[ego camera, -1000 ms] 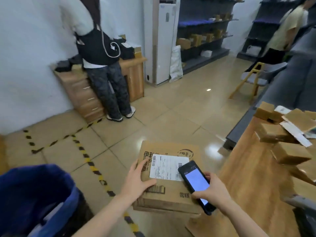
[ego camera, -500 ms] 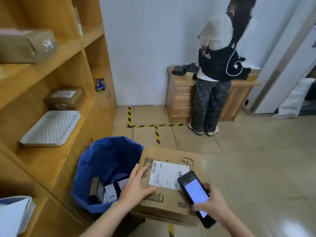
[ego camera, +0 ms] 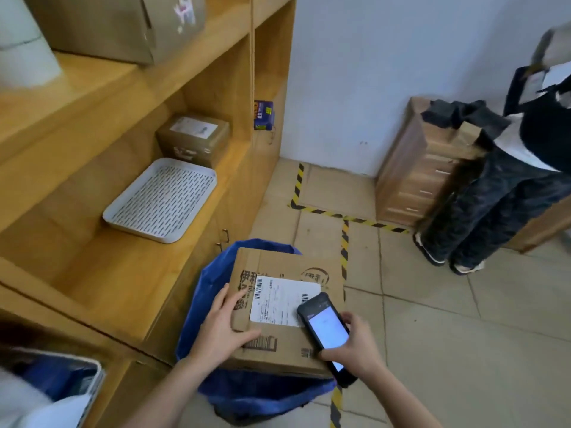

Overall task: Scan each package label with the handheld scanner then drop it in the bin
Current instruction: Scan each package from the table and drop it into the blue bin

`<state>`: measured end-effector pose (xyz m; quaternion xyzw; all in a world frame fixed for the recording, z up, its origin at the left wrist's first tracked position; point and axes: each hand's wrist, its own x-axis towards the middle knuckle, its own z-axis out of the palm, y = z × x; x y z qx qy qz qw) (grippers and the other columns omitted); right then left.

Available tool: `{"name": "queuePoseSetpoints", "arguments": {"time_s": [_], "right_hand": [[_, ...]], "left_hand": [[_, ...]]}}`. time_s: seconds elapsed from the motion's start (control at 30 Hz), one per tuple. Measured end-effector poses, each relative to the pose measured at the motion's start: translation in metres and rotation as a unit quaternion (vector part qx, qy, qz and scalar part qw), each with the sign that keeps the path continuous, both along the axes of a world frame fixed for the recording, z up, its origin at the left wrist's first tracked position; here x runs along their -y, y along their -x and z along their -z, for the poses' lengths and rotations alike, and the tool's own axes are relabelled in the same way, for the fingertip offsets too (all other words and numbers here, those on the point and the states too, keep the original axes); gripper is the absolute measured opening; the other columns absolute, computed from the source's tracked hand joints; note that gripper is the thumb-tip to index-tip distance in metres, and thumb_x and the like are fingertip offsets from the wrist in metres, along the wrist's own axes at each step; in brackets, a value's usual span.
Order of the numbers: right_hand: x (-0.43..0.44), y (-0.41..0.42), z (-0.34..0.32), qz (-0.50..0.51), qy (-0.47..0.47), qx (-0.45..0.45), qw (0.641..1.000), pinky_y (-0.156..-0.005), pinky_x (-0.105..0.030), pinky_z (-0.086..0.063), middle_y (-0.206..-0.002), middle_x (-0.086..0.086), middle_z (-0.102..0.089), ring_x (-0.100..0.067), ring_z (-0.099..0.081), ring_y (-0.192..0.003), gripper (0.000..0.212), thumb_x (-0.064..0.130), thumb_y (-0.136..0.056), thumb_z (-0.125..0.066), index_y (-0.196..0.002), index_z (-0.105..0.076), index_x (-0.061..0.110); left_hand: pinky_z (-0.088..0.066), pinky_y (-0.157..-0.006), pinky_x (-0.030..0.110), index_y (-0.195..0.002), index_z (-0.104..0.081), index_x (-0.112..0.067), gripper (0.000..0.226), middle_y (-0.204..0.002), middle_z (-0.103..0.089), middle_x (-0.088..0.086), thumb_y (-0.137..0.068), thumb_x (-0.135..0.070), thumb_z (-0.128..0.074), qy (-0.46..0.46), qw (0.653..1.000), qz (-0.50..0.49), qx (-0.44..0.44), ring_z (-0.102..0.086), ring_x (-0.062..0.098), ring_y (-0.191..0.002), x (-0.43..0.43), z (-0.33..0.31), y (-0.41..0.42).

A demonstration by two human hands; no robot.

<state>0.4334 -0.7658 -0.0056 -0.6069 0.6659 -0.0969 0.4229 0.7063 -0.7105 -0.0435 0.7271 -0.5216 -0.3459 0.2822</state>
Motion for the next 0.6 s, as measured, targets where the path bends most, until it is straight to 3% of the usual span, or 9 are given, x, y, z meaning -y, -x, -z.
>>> {"name": "queuePoseSetpoints", "arguments": {"time_s": [0.13,0.27,0.47,0.6], "right_hand": [[0.046,-0.024,0.041,-0.046,-0.035,-0.021,0.998,-0.084,-0.033,-0.05,-0.114,0.004,-0.051,-0.015,-0.051,-0.106,0.09,0.041,-0.039,-0.075,-0.121,-0.046,0.018],[0.087,-0.04,0.104,-0.076,-0.084,-0.04,0.993,-0.08,-0.028,-0.048,-0.116,0.004,-0.048,-0.011,-0.049,-0.103,0.09,0.036,-0.044,-0.079,-0.126,-0.043,0.019],[0.144,-0.055,0.239,-0.108,-0.14,-0.074,0.981,-0.083,-0.028,-0.047,-0.114,0.004,-0.037,-0.011,-0.046,-0.098,0.091,0.032,-0.05,-0.083,-0.127,-0.037,0.019],[0.151,-0.06,0.335,-0.069,-0.158,-0.087,0.981,-0.082,-0.031,-0.046,-0.122,-0.001,-0.037,-0.016,-0.046,-0.097,0.093,0.027,-0.051,-0.086,-0.13,-0.037,0.016]], "left_hand": [[-0.027,-0.117,0.041,-0.141,-0.036,-0.043,0.088,-0.16,-0.011,-0.008,-0.067,-0.042,-0.085,-0.049,0.997,-0.047,-0.022,-0.021,0.013,-0.144,0.012,0.038,-0.013],[-0.025,-0.118,0.039,-0.14,-0.037,-0.042,0.088,-0.159,-0.015,-0.007,-0.066,-0.045,-0.084,-0.113,0.988,-0.101,-0.041,-0.024,0.013,-0.143,0.023,0.094,-0.01],[-0.027,-0.115,0.032,-0.138,-0.042,-0.039,0.087,-0.157,-0.015,-0.008,-0.064,-0.043,-0.086,-0.175,0.964,-0.186,-0.077,-0.025,0.012,-0.141,0.062,0.21,0.002],[-0.028,-0.108,0.027,-0.131,-0.048,-0.039,0.078,-0.152,-0.018,-0.007,-0.064,-0.035,-0.088,-0.202,0.946,-0.233,-0.095,-0.026,0.004,-0.125,0.075,0.294,0.017]]}}
